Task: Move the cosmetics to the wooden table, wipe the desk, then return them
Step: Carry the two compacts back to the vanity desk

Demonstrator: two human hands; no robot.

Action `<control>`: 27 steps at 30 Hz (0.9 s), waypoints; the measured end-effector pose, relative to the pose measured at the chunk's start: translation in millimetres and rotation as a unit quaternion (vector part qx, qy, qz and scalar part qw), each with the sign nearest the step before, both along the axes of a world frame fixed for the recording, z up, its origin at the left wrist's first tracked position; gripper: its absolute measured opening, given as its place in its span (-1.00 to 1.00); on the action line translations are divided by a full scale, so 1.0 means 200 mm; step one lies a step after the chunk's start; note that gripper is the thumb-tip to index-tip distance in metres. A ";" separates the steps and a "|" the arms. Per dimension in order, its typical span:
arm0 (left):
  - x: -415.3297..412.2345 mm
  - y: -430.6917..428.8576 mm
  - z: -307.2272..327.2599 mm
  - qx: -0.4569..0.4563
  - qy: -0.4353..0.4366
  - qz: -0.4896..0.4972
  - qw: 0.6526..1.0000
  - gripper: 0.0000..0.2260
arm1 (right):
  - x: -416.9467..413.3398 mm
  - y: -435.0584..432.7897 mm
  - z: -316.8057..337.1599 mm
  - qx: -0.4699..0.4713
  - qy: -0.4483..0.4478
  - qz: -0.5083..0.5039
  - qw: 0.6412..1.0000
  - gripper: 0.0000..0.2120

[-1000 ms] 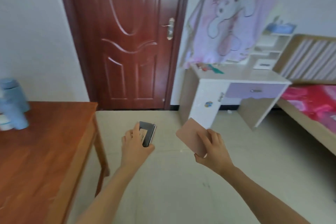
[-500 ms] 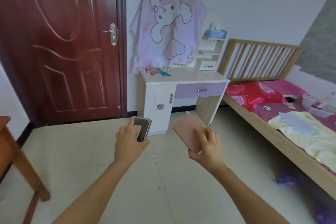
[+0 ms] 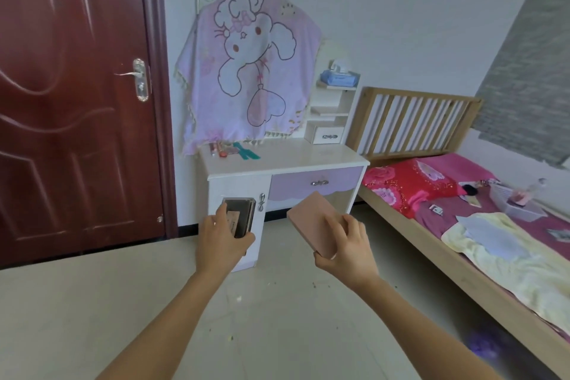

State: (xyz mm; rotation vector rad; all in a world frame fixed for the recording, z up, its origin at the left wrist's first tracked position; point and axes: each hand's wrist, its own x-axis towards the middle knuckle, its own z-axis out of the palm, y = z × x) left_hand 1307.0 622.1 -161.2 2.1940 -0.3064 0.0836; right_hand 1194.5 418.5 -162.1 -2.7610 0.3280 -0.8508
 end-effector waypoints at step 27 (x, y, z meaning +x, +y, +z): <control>1.16 -1.42 -0.27 0.071 0.085 0.077 0.991 -0.34 | 1.46 -1.52 -0.33 0.095 0.064 0.088 0.990 -0.31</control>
